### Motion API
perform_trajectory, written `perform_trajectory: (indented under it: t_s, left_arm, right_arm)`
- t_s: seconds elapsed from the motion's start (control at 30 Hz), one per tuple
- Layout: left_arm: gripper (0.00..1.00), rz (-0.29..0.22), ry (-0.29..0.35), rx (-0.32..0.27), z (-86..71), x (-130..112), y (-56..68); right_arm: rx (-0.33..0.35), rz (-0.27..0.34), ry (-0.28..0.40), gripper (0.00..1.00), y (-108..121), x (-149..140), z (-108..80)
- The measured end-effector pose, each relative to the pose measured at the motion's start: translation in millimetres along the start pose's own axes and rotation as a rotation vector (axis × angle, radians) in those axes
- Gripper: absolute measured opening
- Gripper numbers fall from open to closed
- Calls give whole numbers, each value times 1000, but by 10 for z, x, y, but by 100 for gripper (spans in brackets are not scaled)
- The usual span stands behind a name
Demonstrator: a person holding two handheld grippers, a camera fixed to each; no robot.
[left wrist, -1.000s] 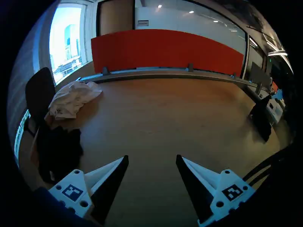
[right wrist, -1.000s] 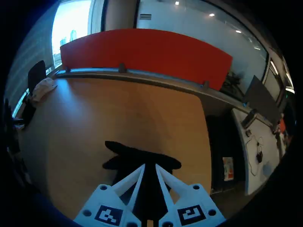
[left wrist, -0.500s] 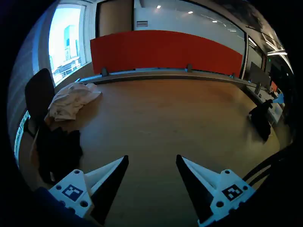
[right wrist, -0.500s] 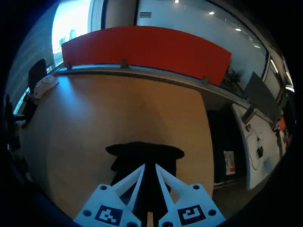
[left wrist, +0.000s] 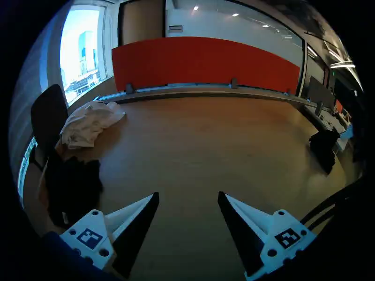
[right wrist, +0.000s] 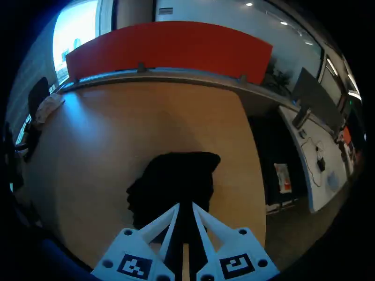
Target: Fold towel
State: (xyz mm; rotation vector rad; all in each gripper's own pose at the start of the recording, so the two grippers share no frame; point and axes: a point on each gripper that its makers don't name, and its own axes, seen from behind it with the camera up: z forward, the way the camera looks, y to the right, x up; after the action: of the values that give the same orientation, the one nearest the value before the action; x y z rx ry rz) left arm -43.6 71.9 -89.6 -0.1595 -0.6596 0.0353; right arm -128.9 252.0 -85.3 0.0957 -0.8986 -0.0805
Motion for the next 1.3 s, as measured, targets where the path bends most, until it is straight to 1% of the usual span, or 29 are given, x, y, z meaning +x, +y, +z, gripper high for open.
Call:
perform_trajectory:
  t_s: [0.2, 0.47, 0.67, 0.9, 1.3]
  left_arm:
    - [93, 8, 2, 0, -7, 13, 13]
    - [93, 7, 2, 9, -21, 11, -10]
    - [93, 7, 1, 15, -22, 15, -28]
    - [93, 4, 1, 17, -21, 8, -19]
    - [93, 5, -2, 18, -28, -10, -2]
  right_arm:
    - [-22, 27, -34, 8, 79, -223, 56]
    - [-62, 58, -75, 8, 195, -423, 176]
    - [-90, 72, -105, 8, 272, -527, 256]
    - [-122, 94, -151, 8, 337, -674, 383]
    - [-140, 120, -182, 8, 348, -782, 523]
